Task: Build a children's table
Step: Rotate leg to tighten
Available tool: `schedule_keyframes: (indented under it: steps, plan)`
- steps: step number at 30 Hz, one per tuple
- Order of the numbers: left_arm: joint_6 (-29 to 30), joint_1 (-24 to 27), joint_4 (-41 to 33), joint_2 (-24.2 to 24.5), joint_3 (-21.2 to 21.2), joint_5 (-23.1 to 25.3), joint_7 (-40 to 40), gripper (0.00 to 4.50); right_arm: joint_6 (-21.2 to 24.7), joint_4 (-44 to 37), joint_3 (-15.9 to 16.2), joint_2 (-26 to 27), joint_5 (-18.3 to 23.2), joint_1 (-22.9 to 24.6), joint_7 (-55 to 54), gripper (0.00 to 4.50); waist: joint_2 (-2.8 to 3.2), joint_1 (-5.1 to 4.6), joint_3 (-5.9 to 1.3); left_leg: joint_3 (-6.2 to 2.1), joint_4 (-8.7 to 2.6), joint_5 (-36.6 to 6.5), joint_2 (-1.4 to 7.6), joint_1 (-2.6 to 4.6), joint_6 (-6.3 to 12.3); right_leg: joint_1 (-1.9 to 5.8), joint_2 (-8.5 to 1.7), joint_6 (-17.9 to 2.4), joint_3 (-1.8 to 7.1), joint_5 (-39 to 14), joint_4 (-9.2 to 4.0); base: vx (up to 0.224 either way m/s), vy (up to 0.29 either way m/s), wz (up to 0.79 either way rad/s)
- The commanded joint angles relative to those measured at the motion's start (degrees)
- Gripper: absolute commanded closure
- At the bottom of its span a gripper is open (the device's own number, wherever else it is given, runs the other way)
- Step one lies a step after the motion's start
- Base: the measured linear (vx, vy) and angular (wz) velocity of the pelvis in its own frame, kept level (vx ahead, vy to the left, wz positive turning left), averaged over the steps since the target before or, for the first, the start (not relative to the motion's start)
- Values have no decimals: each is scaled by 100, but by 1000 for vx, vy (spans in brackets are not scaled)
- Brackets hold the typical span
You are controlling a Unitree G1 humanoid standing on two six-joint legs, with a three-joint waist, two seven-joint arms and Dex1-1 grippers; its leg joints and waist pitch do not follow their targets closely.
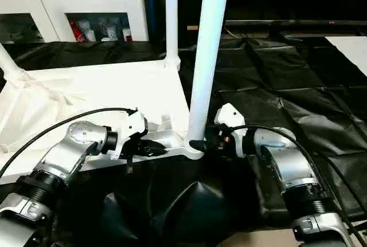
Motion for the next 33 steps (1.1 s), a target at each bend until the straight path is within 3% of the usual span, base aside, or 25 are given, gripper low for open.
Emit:
schedule_keyframes:
  steps: [1,5,6,8,11,13,18,19,20,24,28,32,33]
  plan:
    - [-50,-77,-189,-63,3,-86,84,450,8,-18,125,130,58,-27,21,251,-60,-10,-386,-15,-316,-759,141,53,479,303,-303,-1394,285,-213,-362,0,0,0]
    - [11,-121,-129,-131,50,-47,290,450,52,15,77,249,76,-20,-148,251,-52,-16,-380,-13,-319,-794,145,58,463,291,-306,-1403,287,-265,-370,0,0,0]
    - [240,-326,94,-437,180,111,1060,450,208,459,-151,830,-62,-173,-1290,251,-48,-52,-364,-7,-329,-837,140,63,374,262,-296,-1396,296,-373,-376,0,0,0]
    - [374,-422,175,-607,215,184,1405,450,221,702,-228,1128,-166,-267,-1874,251,-51,-66,-356,-28,-345,-982,122,64,252,276,-317,-1334,280,-711,-422,0,0,0]
    - [624,-641,354,-1058,338,236,2146,450,155,1155,-356,1797,-327,-496,-3029,252,-47,-176,-349,-39,-365,-1170,114,76,22,263,-314,-1195,289,-1131,-451,0,0,0]
    - [653,-702,401,-1199,349,244,2316,450,169,1242,-395,2033,-318,-575,-3323,252,-66,-196,-363,-40,-355,-1079,105,59,74,282,-307,-1177,289,-960,-448,0,0,0]
    - [512,-829,537,-1476,253,341,2603,450,-4,1584,-261,2637,-550,-868,-3925,252,-46,-241,-378,-34,-336,-808,90,25,230,288,-293,-1286,292,-397,-398,0,0,0]
    - [479,-836,551,-1483,237,356,2603,450,-28,1613,-248,2670,-560,-886,-3911,252,-41,-242,-375,-33,-337,-832,95,27,250,286,-302,-1296,290,-398,-402,0,0,0]
    - [426,-826,548,-1475,201,378,2554,450,-84,1608,-203,2716,-579,-896,-3826,196,-40,-246,-369,-28,-340,-890,96,37,257,282,-299,-1291,290,-448,-413,0,0,0]
    - [315,-743,472,-1349,166,389,2354,450,-94,1505,-190,2641,-528,-868,-3589,146,-45,-261,-356,-32,-357,-1037,105,41,260,287,-306,-1260,294,-635,-432,0,0,0]
    - [207,-648,405,-1113,123,356,2015,450,-184,1354,-159,2285,-564,-824,-3208,118,-47,-256,-368,-34,-346,-980,107,32,308,301,-307,-1259,296,-528,-422,0,0,0]
    - [133,-575,357,-889,84,302,1646,450,-234,1253,-123,1911,-568,-791,-2710,118,-39,-252,-377,-28,-336,-846,111,38,397,306,-299,-1374,292,-223,-392,0,0,0]
    - [93,-514,295,-622,30,248,1179,450,-251,1011,-22,1464,-512,-700,-1980,118,-38,-241,-378,-29,-332,-828,118,40,435,306,-301,-1415,293,-140,-381,0,0,0]
